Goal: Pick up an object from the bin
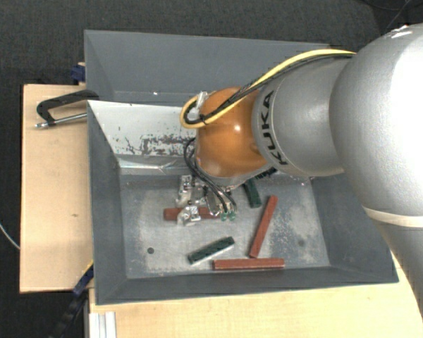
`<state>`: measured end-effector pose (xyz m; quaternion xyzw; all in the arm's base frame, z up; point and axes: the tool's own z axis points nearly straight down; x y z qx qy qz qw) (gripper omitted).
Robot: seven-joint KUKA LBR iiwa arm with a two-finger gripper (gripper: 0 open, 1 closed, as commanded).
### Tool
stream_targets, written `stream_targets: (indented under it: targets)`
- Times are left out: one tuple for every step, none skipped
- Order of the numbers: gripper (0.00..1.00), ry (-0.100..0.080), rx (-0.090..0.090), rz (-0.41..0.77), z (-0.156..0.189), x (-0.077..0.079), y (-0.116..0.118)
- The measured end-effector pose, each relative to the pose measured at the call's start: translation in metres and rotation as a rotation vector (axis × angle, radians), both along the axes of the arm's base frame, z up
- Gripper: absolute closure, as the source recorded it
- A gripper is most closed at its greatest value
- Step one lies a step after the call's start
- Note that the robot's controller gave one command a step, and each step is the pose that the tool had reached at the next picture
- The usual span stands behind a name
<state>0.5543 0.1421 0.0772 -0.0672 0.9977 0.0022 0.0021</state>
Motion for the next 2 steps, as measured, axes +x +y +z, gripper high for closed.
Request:
stream_targets:
  targets:
    - [1.00,0.000,0.000,0.000,0.000,0.000,0.000]
    - [1.00,-0.012,0.000,0.015,0.174,0.006,0.013]
